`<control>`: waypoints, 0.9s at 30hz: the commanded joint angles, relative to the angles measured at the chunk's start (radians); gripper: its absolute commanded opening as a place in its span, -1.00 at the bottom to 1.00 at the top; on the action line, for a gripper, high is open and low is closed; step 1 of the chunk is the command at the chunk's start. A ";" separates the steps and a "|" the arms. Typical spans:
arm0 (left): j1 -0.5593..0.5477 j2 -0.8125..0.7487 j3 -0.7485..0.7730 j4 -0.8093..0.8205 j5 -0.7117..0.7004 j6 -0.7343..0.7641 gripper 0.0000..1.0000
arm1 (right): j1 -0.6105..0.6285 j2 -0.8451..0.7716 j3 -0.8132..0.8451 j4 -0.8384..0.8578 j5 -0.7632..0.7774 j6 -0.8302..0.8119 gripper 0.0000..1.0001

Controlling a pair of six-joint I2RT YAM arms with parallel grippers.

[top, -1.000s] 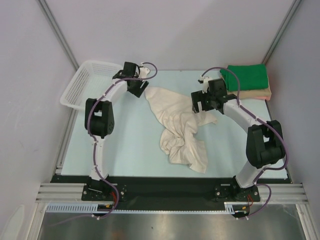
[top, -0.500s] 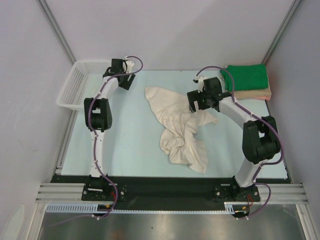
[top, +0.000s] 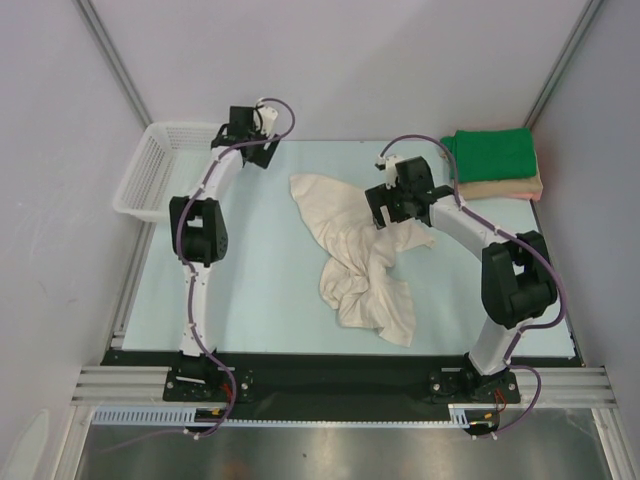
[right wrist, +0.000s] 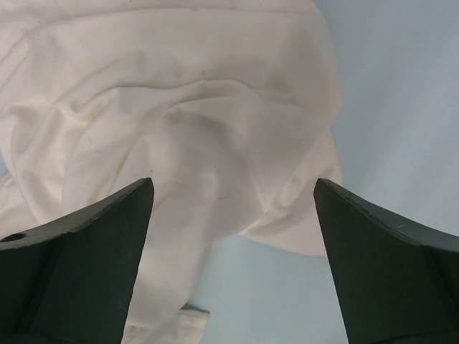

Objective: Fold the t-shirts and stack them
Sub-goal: Flatten the tshirt out

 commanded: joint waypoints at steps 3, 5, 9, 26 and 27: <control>-0.094 -0.204 0.043 0.011 0.074 -0.051 0.81 | -0.013 -0.009 0.058 -0.018 -0.048 -0.098 0.97; -0.114 -0.238 -0.021 -0.011 0.083 -0.085 0.79 | -0.032 -0.016 0.052 -0.061 -0.134 -0.121 0.93; -0.135 -0.333 -0.151 -0.045 0.136 -0.152 0.76 | -0.035 -0.041 -0.006 -0.089 -0.200 -0.151 0.84; -0.149 -0.709 -0.627 -0.029 0.126 -0.149 0.64 | 0.011 -0.114 0.029 -0.258 -0.380 -0.267 -1.00; -0.154 -0.759 -0.651 -0.026 0.130 -0.155 0.63 | 0.016 -0.136 0.062 -0.275 -0.347 -0.296 -1.00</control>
